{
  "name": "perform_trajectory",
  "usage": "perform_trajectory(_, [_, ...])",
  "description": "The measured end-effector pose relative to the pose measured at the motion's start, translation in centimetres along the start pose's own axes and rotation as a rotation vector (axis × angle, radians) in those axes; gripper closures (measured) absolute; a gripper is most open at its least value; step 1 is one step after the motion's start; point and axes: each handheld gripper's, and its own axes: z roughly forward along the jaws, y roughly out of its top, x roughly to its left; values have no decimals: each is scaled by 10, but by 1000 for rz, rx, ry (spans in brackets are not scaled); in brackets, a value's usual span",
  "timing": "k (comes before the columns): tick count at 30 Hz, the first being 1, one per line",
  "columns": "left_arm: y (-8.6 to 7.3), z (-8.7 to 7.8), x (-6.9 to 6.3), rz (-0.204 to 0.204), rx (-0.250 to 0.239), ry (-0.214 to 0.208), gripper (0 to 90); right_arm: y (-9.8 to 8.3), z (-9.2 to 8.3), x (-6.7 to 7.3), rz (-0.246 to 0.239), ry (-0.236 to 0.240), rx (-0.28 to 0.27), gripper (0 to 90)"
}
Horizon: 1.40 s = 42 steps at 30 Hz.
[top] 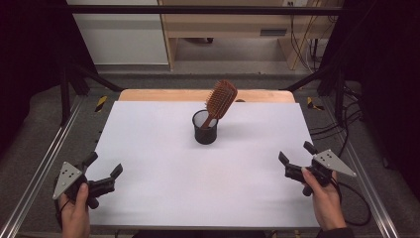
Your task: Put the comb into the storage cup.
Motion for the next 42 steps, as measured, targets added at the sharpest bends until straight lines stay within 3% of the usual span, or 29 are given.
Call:
perform_trajectory(30, [4, 0, 0, 4, -51, -33, 20, -33, 11, 24, -31, 86, 6, 43])
perform_trajectory(34, [6, 2, 1, 6, -57, -41, 20, -31, 18, 32, -30, 113, -12, 44])
perform_trajectory(42, [6, 3, 1, -7, -77, -45, 20, -29, 26, 48, -81, 167, -33, 43])
